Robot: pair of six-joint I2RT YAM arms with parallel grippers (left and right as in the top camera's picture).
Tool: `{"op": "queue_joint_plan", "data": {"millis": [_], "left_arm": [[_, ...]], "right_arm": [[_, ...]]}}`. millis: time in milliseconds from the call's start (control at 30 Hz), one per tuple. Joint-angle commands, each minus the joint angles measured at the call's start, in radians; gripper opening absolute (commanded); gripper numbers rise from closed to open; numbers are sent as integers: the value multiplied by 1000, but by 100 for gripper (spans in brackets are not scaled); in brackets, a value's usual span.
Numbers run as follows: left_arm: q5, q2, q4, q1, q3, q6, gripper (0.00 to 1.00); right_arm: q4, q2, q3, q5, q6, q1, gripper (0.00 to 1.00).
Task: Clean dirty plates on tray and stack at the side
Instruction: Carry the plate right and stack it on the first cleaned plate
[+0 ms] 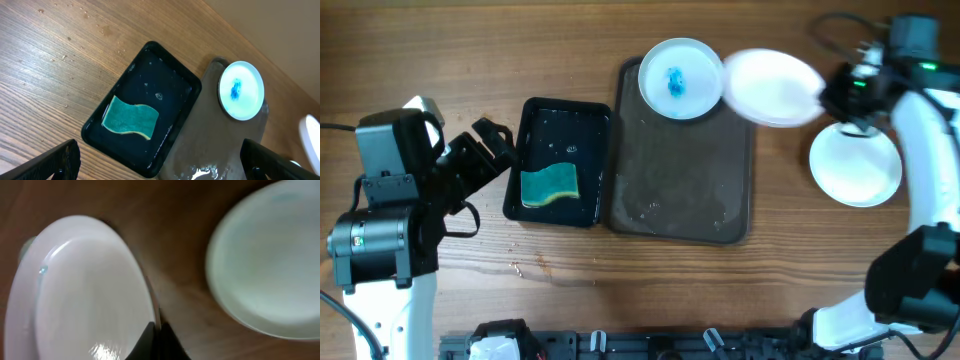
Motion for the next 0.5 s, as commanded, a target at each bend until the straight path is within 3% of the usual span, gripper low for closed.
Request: {"op": "queue_joint_plan", "data": {"millis": [0,167,367,467], "left_arm": [[16,0,5,5,13,-6,100],[16,0,5,5,13,-5,100],[16,0,5,5,13,-6,100],[16,0,5,5,13,-6,100]], "right_arm": [[-30,-20,-84,101,-45,-147,4],[48,-20,-251,184,-44,-248,4],[16,-50,-230,288,-21,-270,4],[1,-62,-230,354,16,-272,11]]}}
